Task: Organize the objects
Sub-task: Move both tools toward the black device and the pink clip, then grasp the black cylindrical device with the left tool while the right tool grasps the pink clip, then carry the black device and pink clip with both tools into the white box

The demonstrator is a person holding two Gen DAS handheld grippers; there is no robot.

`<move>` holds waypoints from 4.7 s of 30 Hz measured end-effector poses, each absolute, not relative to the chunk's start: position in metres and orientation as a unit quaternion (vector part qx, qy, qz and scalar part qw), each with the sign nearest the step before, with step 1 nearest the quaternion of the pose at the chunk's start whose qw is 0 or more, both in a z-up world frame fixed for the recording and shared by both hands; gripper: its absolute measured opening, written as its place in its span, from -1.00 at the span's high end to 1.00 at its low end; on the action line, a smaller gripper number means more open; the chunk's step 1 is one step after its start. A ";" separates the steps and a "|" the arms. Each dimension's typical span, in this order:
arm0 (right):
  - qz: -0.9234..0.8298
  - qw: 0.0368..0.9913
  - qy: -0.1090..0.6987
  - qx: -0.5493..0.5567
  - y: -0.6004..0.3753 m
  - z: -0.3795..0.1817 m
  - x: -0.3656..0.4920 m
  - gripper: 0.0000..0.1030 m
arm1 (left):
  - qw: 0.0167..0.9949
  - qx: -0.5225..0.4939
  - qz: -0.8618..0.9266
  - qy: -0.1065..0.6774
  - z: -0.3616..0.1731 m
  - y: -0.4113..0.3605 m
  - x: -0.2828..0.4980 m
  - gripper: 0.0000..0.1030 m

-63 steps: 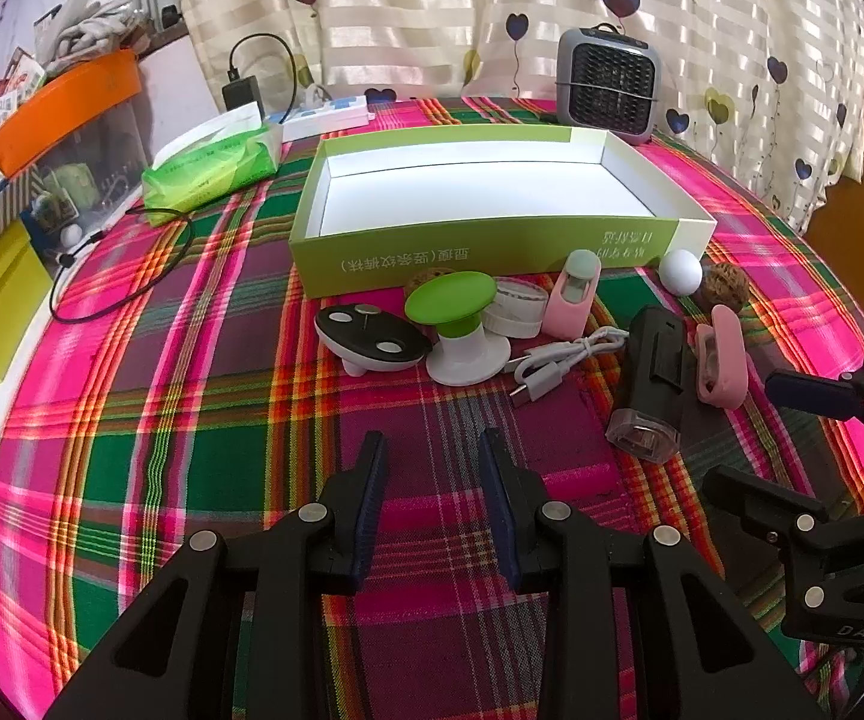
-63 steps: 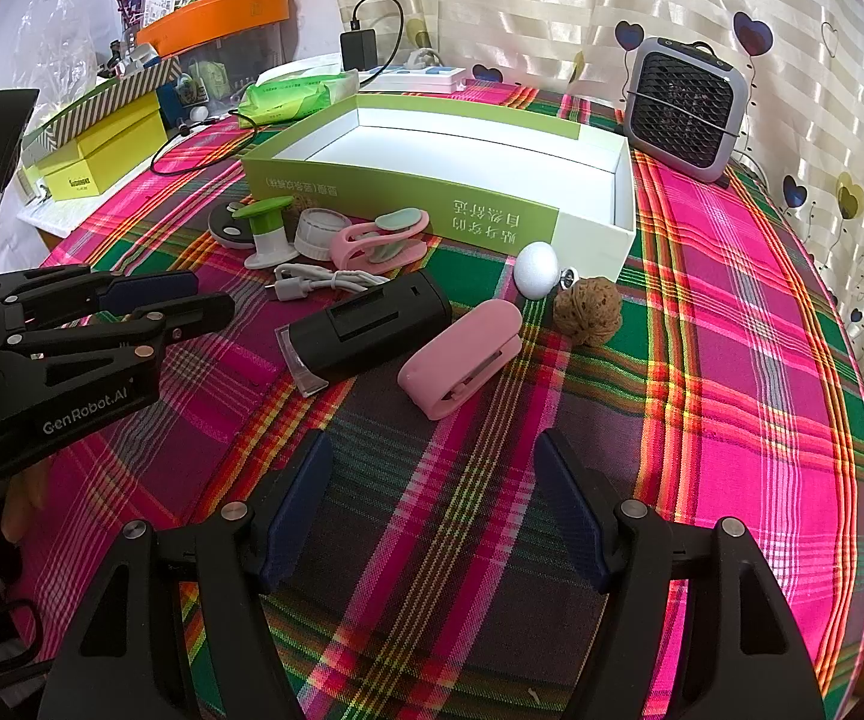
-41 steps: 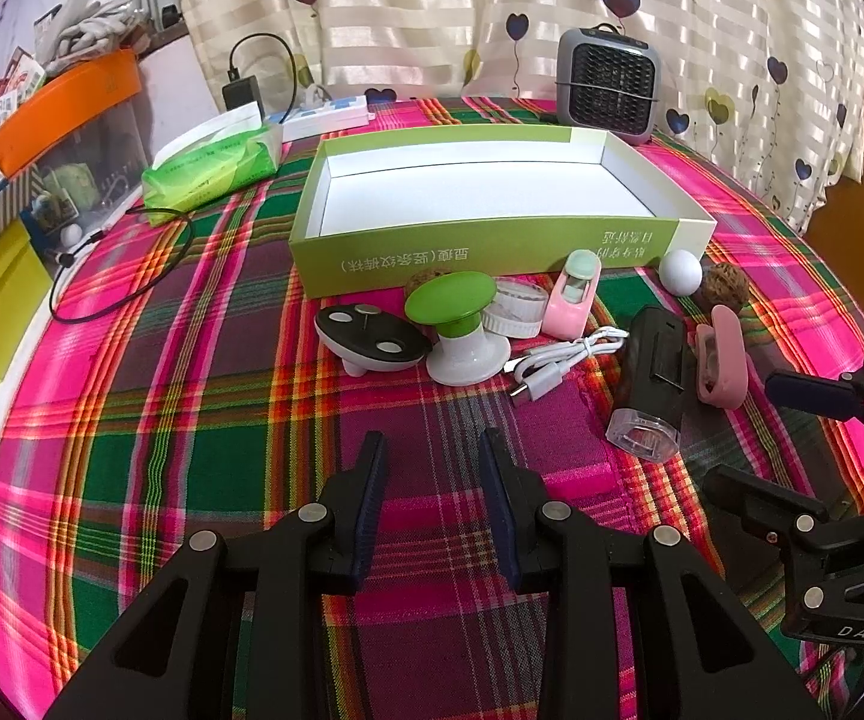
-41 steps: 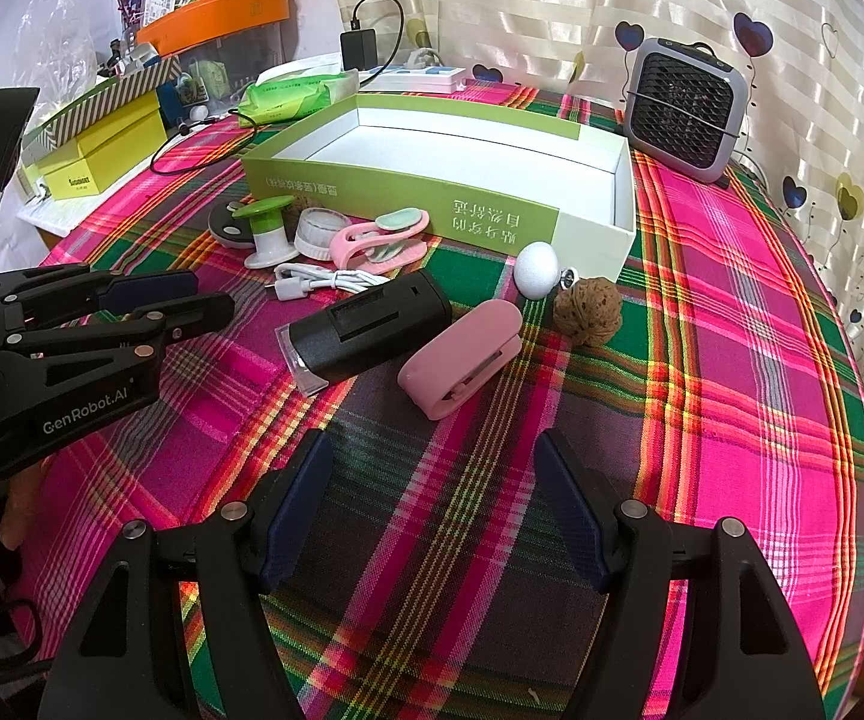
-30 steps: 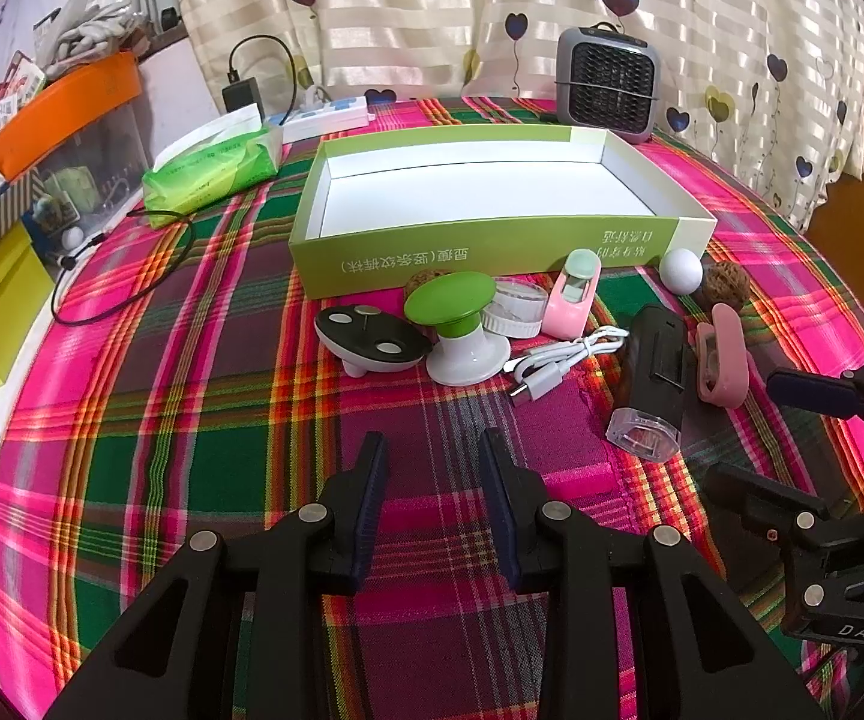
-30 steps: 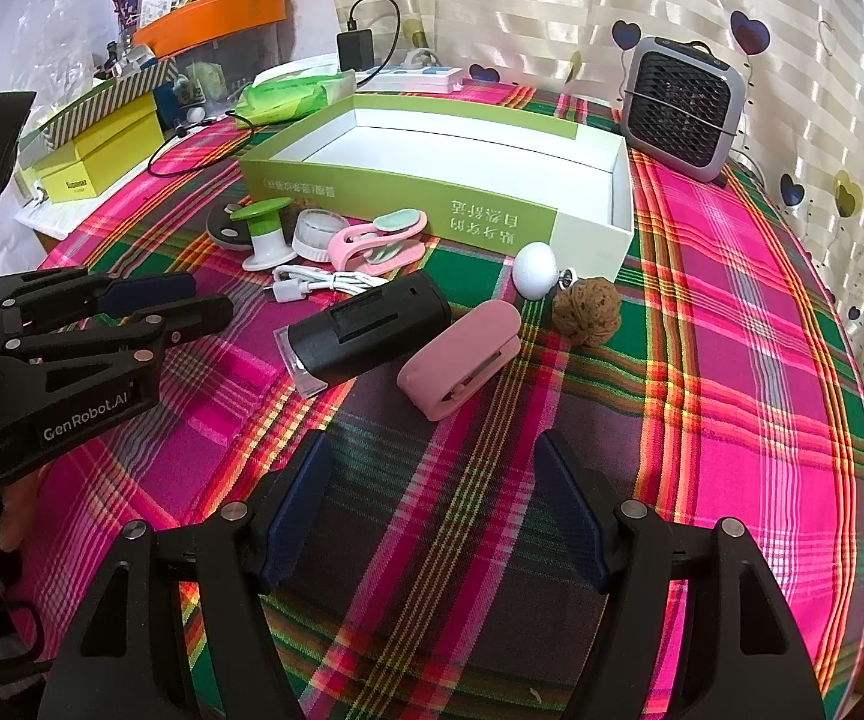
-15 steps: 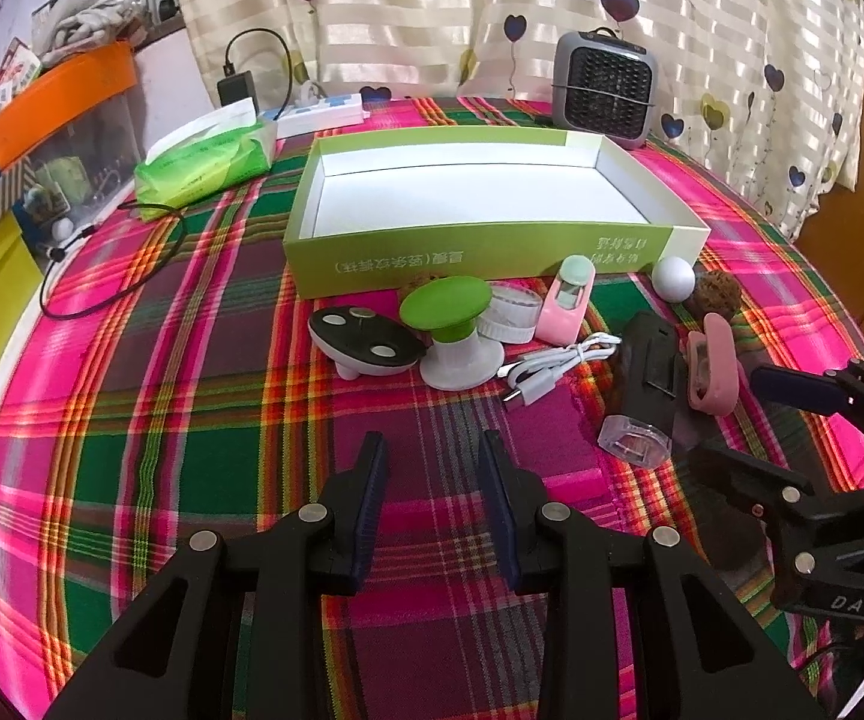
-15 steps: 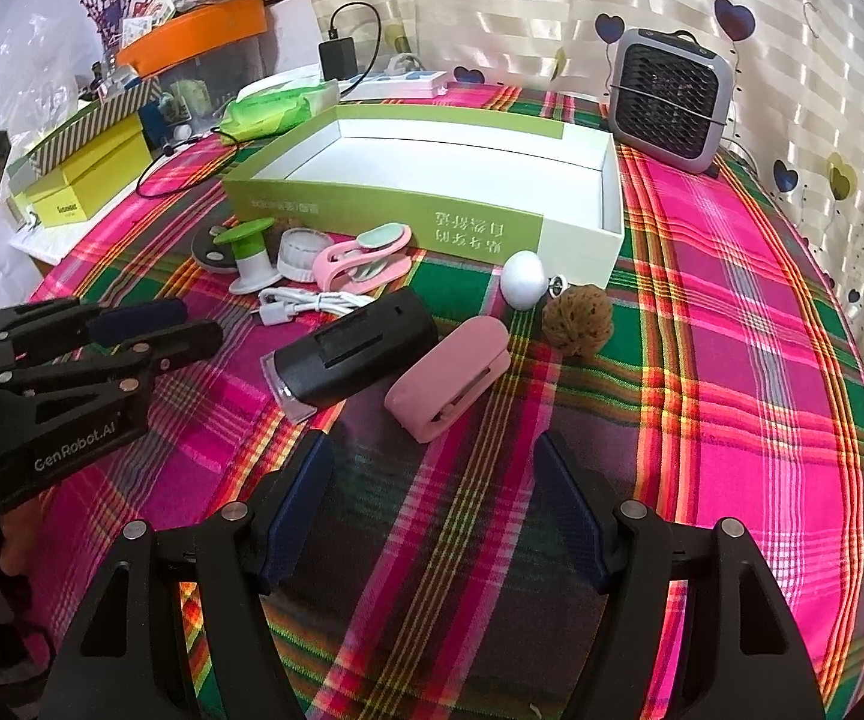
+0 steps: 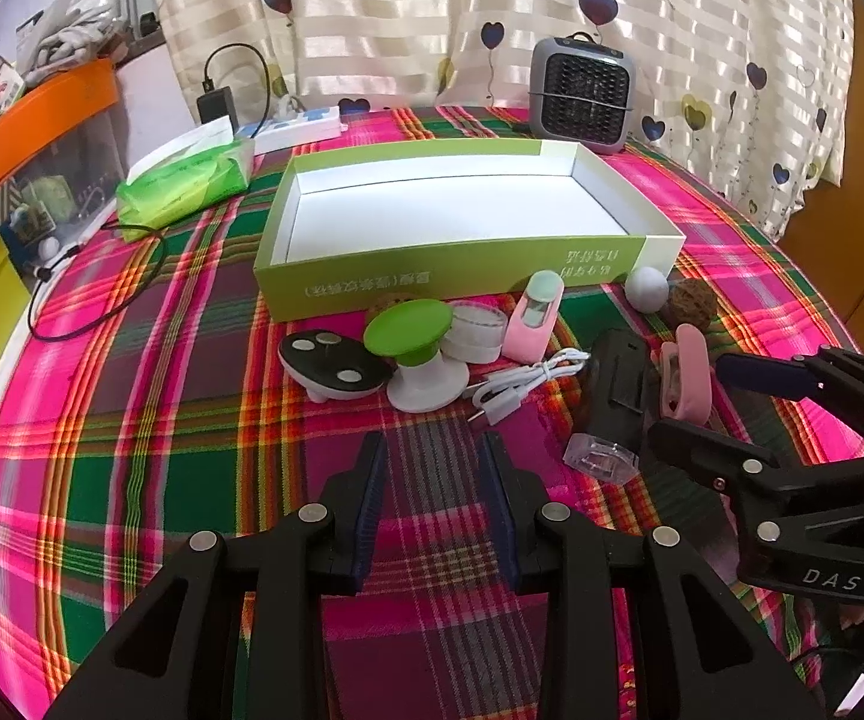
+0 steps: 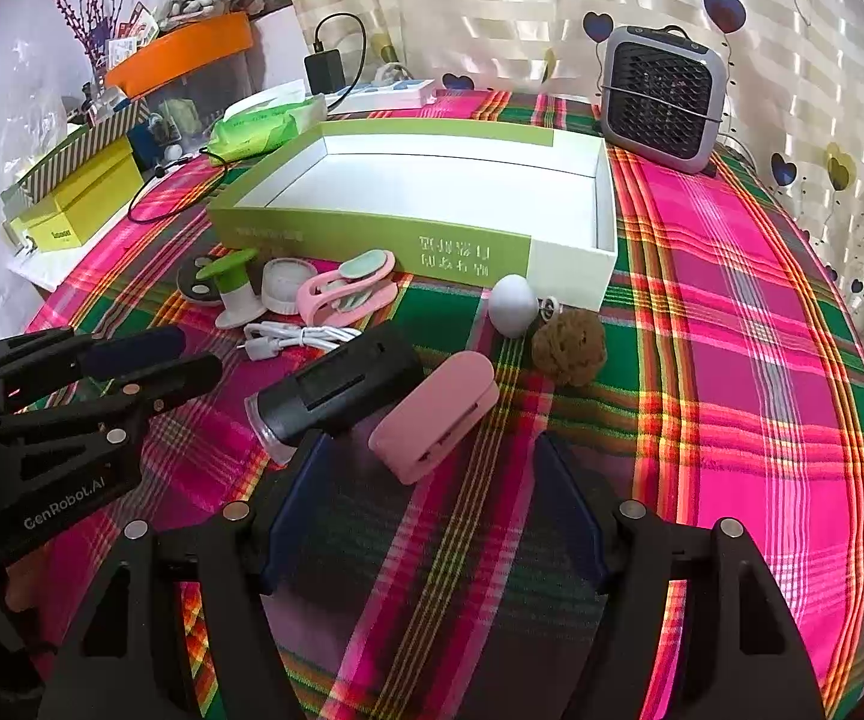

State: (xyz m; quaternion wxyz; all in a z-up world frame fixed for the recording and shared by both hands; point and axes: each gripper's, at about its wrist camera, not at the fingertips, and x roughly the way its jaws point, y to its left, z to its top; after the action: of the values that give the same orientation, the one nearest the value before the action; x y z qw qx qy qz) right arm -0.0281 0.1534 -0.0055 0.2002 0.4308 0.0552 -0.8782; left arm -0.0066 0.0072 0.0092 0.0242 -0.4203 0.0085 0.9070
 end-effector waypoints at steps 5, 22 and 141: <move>-0.878 0.200 0.053 0.431 0.154 -0.006 -0.031 -0.33 | 0.028 -0.417 0.908 0.008 0.012 0.009 -0.008 0.42; -0.880 0.189 0.050 0.432 0.167 -0.006 -0.037 0.52 | 0.110 -0.398 0.911 -0.013 0.025 0.027 -0.008 0.42; -0.901 0.235 0.093 0.352 0.130 0.044 -0.074 0.64 | 0.022 -0.338 0.941 -0.005 0.065 0.014 -0.059 0.52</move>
State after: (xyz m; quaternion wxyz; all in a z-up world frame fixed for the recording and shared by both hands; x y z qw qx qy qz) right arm -0.0739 0.1297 0.0437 0.2346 0.3519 0.0926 -0.9014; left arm -0.0590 0.0142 0.0652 0.0217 -0.3377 -0.0046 0.9410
